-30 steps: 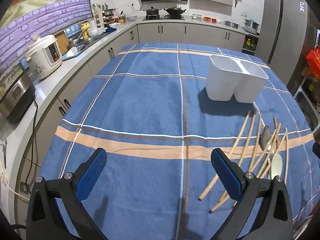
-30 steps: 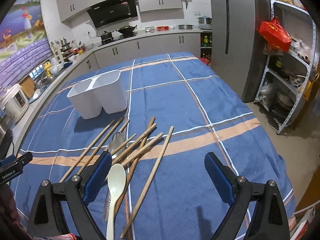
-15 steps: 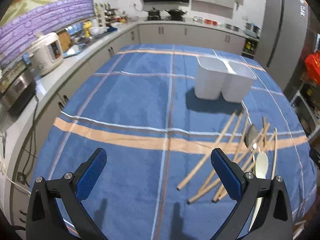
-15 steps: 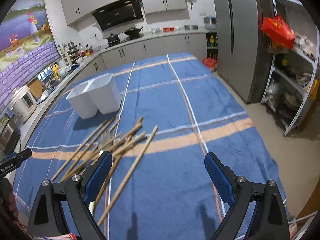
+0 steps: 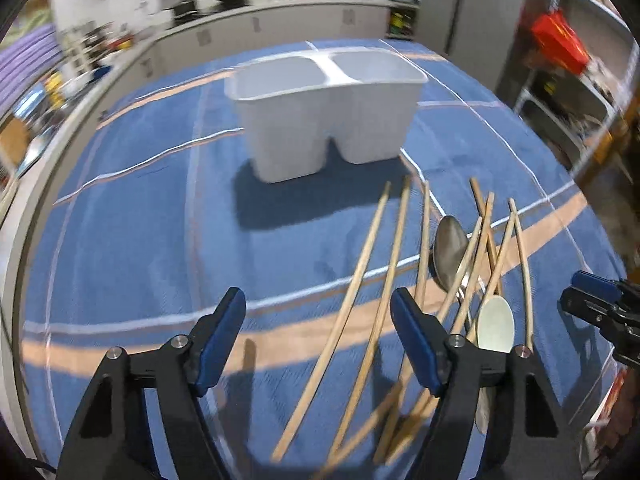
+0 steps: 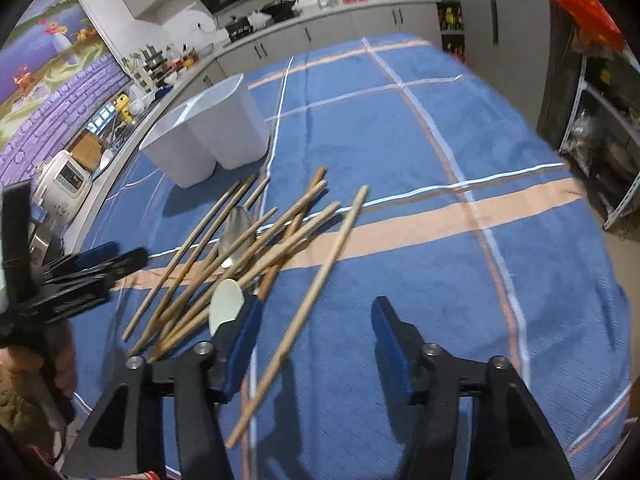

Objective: Organize utensils
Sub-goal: 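Move the right tool over the chopstick pile and open its fingers, then close the right gripper on one wooden chopstick and lift it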

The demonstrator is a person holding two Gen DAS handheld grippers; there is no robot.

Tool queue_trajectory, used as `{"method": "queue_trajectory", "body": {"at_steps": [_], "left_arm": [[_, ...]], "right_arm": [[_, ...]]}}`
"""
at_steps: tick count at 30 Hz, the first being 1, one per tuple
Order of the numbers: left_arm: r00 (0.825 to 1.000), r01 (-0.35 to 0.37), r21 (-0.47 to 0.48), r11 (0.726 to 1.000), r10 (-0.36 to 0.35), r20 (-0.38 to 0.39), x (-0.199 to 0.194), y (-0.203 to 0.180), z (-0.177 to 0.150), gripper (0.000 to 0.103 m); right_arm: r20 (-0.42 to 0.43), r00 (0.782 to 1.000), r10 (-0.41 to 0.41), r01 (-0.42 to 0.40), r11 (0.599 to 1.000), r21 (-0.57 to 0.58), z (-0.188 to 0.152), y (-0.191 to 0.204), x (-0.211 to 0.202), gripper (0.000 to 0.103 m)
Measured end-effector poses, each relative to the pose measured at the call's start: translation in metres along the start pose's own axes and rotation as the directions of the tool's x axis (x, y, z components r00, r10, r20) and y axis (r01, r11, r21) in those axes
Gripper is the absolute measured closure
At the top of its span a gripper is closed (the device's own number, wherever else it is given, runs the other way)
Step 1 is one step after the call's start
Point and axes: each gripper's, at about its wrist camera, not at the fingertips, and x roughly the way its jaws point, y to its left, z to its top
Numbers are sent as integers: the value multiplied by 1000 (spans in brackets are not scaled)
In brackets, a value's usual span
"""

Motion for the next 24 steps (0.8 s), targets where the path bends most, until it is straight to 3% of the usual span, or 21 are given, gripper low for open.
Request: {"method": "queue_trajectory", "body": {"at_steps": [8, 15, 16, 17, 19, 21, 24], "left_arm": [[992, 95, 59, 994, -90, -85, 52, -1, 30, 54], [989, 131, 135, 982, -119, -92, 68, -19, 48, 55], [990, 119, 146, 982, -106, -90, 70, -21, 50, 60], [993, 100, 151, 983, -88, -84, 70, -22, 51, 78], [993, 85, 119, 989, -74, -92, 71, -20, 55, 97], [991, 96, 66, 993, -90, -100, 72, -15, 56, 97], [992, 79, -2, 997, -79, -102, 69, -3, 52, 97]], "right_arm": [[-53, 988, -145, 144, 989, -32, 17, 11, 35, 49], [-64, 967, -247, 242, 967, -77, 27, 21, 48, 54], [-63, 963, -261, 255, 963, -86, 27, 22, 49, 59], [-60, 958, -281, 274, 957, -99, 28, 25, 50, 65], [-53, 949, -309, 301, 946, -124, 29, 27, 51, 78], [-57, 952, -299, 290, 948, -127, 30, 26, 50, 90], [-77, 963, -259, 249, 961, -124, 31, 18, 47, 94]]}}
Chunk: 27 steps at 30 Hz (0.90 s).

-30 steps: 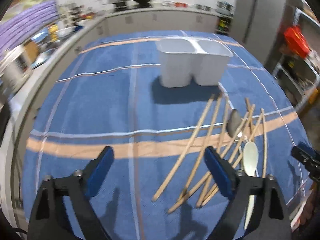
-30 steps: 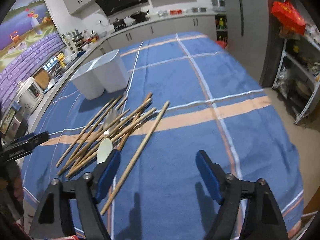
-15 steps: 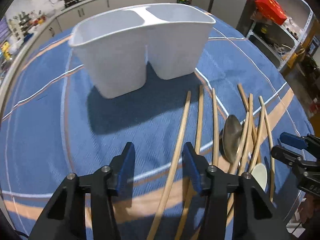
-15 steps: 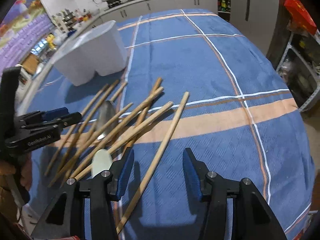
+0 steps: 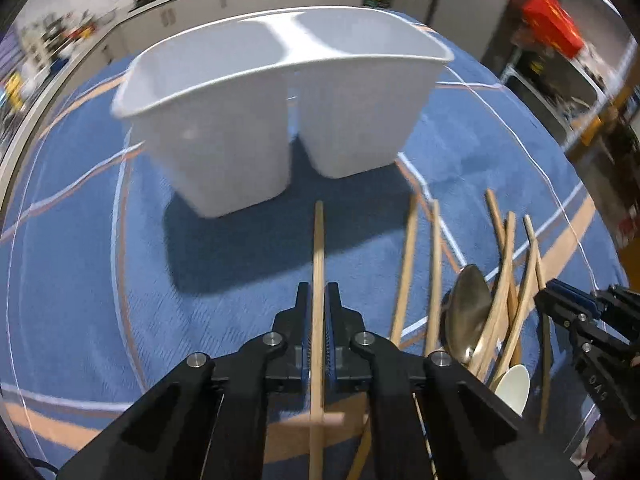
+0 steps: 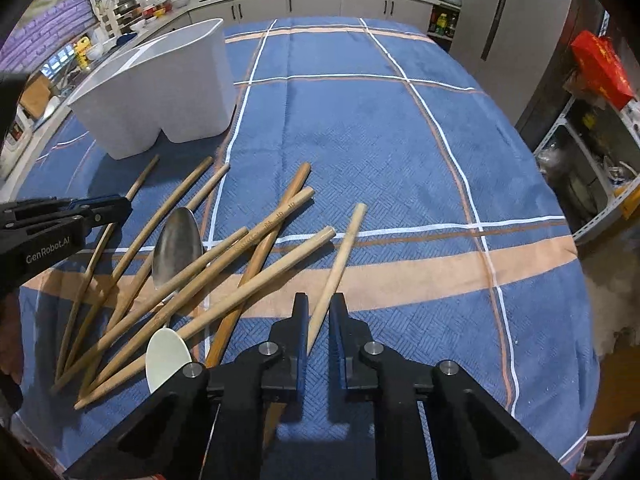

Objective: Organize utensils
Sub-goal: 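Close the right gripper on one wooden chopstick and lift it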

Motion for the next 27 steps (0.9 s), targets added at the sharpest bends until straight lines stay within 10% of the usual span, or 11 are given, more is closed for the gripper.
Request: {"method": "queue_trajectory", "body": {"at_steps": [10, 27], "left_arm": [[998, 49, -237, 970, -56, -22, -31, 38, -57, 97], [993, -2, -100, 995, -9, -114, -16, 10, -28, 97]], "right_arm": [[-118, 985, 122, -124, 992, -11, -11, -46, -11, 96], [-378, 924, -58, -1, 988, -153, 50, -4, 27, 94]]}}
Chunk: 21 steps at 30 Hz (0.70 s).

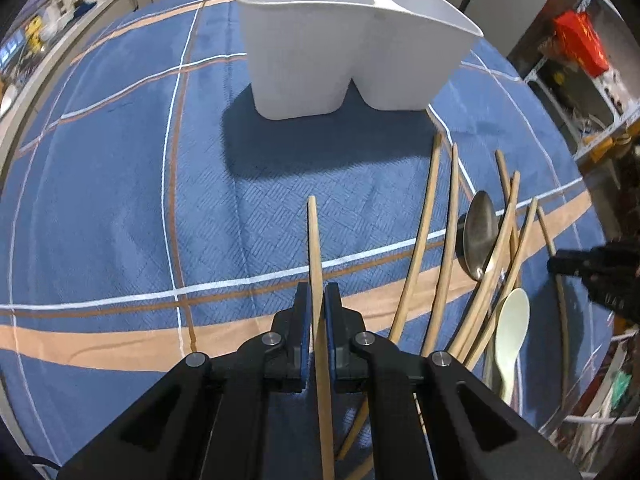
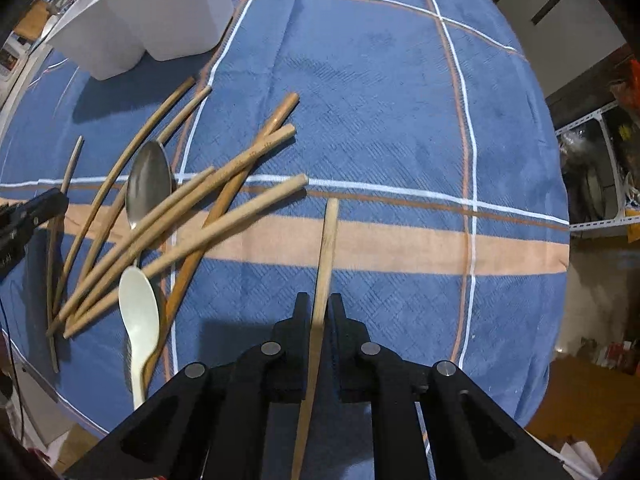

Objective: Organize utensils
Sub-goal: 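Close the right gripper on one wooden chopstick and lift it, then carry the chopstick with the right gripper over the white caddy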

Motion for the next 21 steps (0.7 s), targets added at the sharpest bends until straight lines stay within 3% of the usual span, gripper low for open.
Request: {"method": "queue_trajectory", "body": {"at_steps": [3, 6, 8, 10, 16, 21], "left_arm": [[999, -32, 32, 999, 31, 18, 1, -11, -3, 93], [996, -73, 60, 996, 70, 48, 3, -22, -5, 94], [994, -87, 48, 995, 84, 65, 2, -24, -8, 97], [994, -52, 5, 999, 52, 93, -4, -20, -9, 98], [978, -32, -39, 999, 39, 205, -46, -14, -23, 98], [953, -22, -53, 998, 37, 302, -84, -10, -45, 98]], "right_arm": [[37, 999, -1, 1, 1000, -9, 6, 5, -2, 92], [126, 992, -4, 11, 999, -49, -5, 12, -5, 95], [176, 984, 37, -29, 999, -46, -13, 14, -3, 96], [220, 970, 106, -107, 994, -8, -27, 5, -4, 96], [376, 911, 168, -196, 980, 38, -67, -12, -27, 96], [503, 846, 177, -222, 974, 32, -95, -12, -57, 96]]}}
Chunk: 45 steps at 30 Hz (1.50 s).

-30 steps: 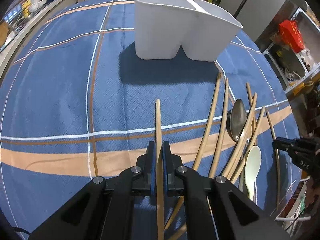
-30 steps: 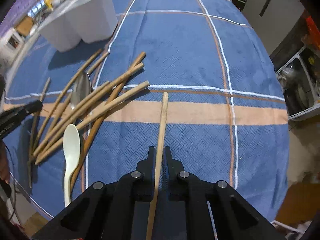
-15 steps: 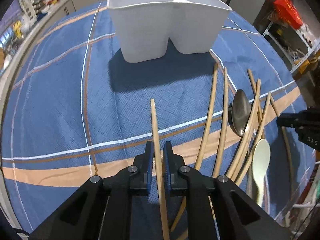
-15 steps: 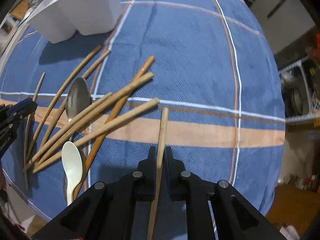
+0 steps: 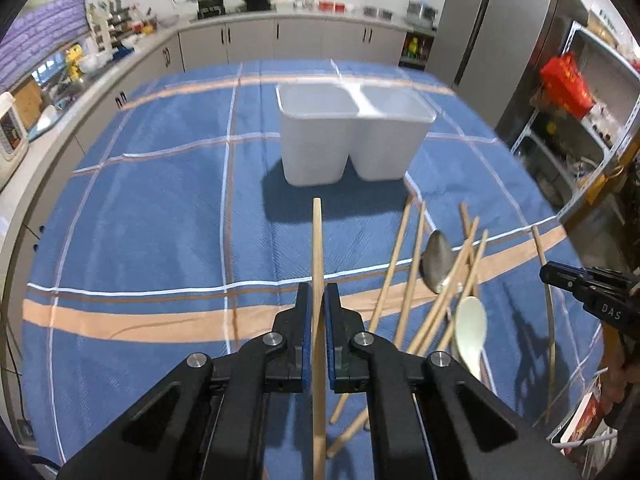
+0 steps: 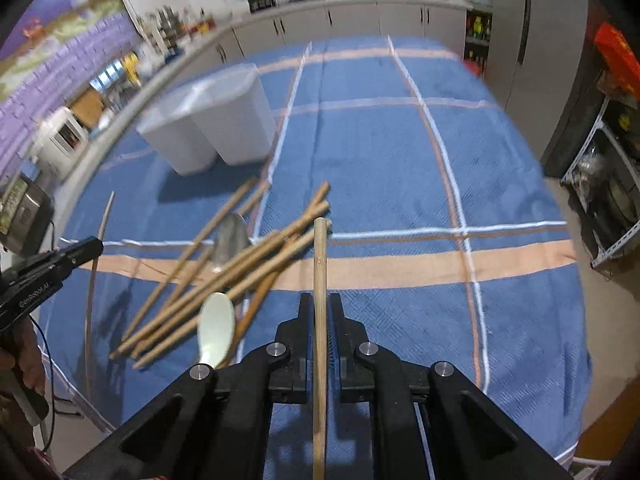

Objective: Organize utensils
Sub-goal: 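Carry the chopstick with the right gripper over the white caddy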

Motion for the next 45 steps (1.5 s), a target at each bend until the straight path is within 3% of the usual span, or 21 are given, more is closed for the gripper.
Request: {"method": "queue_trajectory", "body": {"at_steps": [5, 15, 21, 26, 31, 35, 42, 45], "left_arm": [[995, -3, -34, 999, 6, 98, -38, 3, -11, 98], [970, 31, -82, 996, -10, 245, -93, 11, -9, 98], [948, 91, -96, 991, -57, 314, -113, 19, 17, 98], [921, 101, -90, 991, -59, 386, -115, 24, 65, 97], [885, 76, -75, 994, -32, 464, -102, 24, 124, 97], [869, 83, -96, 992, -25, 494, -72, 31, 174, 97], [854, 109, -138, 984, -21, 519, -12, 41, 237, 97], [854, 116, -152, 981, -21, 520, 13, 44, 253, 97]], "right_arm": [[108, 994, 33, -35, 999, 13, -3, 4, -34, 96], [269, 958, 101, -104, 995, -1, 8, 24, -92, 96], [335, 932, 134, -140, 990, -7, 31, 33, -109, 96], [406, 901, 155, -164, 986, -13, 73, 45, -117, 96], [495, 852, 170, -201, 979, 11, 129, 57, -108, 96], [552, 820, 149, -213, 976, 53, 178, 62, -91, 96], [600, 797, 70, -167, 980, 108, 244, 65, -46, 96], [599, 800, 35, -130, 985, 116, 259, 68, -24, 96]]}}
